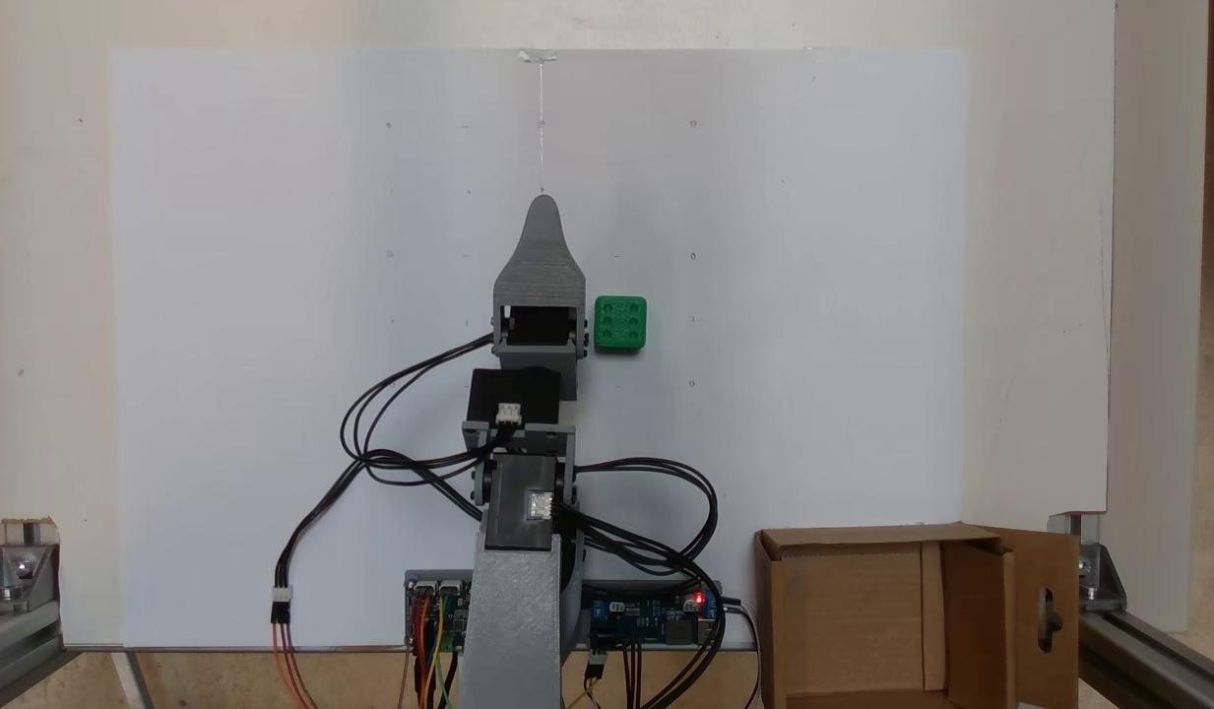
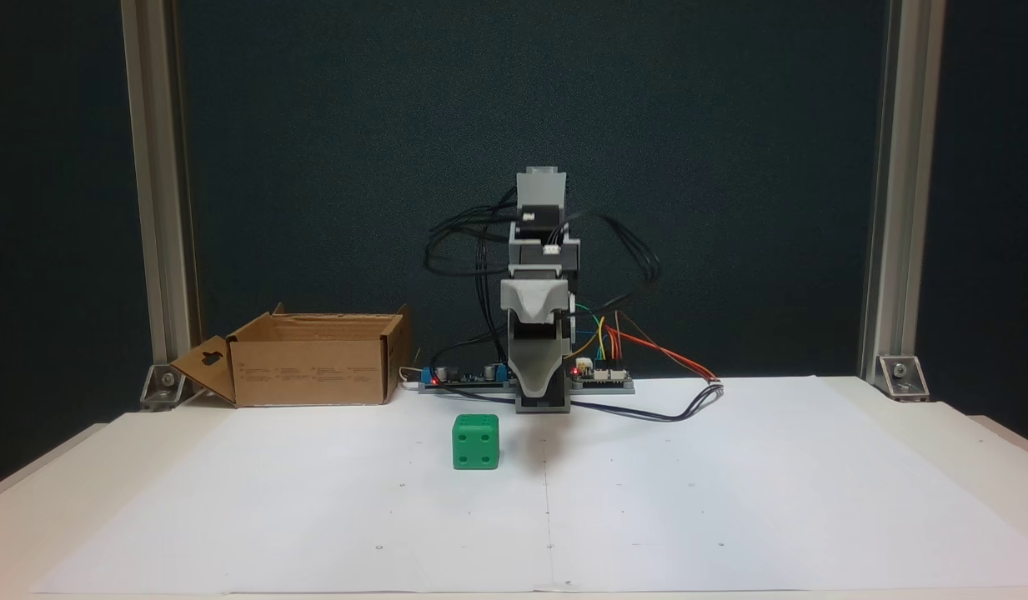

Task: Grasp a green dice and put it in the bin.

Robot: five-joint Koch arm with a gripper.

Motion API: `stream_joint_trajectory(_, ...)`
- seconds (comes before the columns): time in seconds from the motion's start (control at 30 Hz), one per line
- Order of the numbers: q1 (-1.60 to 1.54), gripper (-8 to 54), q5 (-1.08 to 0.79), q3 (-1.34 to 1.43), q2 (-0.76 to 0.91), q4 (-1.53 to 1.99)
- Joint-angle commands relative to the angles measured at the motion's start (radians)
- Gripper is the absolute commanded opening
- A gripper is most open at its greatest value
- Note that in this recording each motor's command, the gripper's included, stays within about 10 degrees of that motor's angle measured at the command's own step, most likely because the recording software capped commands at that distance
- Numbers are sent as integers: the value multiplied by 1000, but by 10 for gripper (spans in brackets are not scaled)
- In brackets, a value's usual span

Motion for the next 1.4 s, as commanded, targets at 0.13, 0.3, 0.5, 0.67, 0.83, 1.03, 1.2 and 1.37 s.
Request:
stream_joint_trajectory(0.13,-2,432,52,-201,109,354)
stream_joint_trajectory(0.3,15,432,52,-331,107,624)
stream_joint_trajectory(0.5,100,432,51,-453,103,815)
stream_joint_trajectory(0.67,184,432,49,-545,17,963)
stream_joint_trajectory(0.83,264,432,-11,-558,-54,1026)
stream_joint_trajectory(1.03,314,435,-129,-575,-146,1111)
stream_joint_trajectory(1.2,365,454,-258,-597,-216,1134)
stream_joint_trajectory(1.37,407,472,-382,-601,-261,1143)
